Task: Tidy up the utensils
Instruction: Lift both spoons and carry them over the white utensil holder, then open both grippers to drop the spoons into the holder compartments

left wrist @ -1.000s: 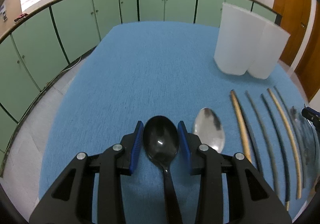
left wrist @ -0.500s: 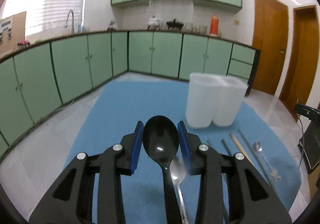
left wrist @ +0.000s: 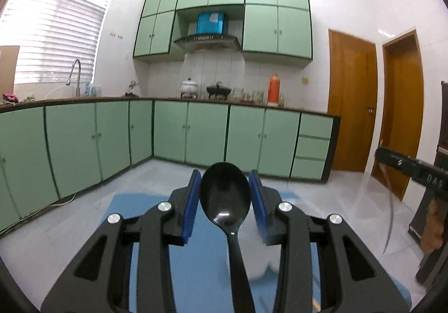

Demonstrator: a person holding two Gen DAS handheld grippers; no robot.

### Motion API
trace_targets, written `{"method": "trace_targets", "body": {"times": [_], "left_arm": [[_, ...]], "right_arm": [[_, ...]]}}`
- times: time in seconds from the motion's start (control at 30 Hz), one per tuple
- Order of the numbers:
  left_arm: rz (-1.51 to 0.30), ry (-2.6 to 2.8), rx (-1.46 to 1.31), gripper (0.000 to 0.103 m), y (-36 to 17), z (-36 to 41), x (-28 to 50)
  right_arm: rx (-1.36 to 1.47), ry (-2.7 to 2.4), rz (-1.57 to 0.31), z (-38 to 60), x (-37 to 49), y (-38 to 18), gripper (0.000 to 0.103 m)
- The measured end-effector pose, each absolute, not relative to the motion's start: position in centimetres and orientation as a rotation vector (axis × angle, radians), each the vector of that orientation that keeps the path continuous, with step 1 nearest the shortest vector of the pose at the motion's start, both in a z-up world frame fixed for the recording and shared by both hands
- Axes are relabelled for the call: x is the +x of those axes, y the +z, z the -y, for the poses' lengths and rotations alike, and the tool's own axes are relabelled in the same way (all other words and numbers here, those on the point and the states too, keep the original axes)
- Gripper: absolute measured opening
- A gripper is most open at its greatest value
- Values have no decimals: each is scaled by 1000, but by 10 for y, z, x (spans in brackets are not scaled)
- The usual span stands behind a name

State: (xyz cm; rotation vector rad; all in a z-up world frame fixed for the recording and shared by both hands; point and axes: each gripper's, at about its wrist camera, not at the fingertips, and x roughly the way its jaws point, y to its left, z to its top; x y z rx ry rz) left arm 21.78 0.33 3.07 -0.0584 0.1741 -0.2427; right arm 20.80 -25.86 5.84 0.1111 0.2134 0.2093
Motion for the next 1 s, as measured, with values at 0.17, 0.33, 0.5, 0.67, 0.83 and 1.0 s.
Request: {"method": "trace_targets", "body": {"times": [0.17,0.33,0.5,0.67,0.83,1.0], "left_arm": [[-138,-283,-116,34,37,9,271],[-118,-290,-125,34,35,19,312],[-122,-300,-137,34,22,27,338],[-140,-324,-124,34,7,30,348],[-179,-347,-125,34,-6,31,351],[-231,-364,-123,34,-12,26,349]], "right_arm": [[123,215,-168,247,255,58,28],[168,224,-158,246,296,51,28],[145,208,-160,239,326,40,28],[125,195,-175,233,334,26,28],[121,197,-225,230,340,9,28],[157,226,-294,233,339,-6,28]]}}
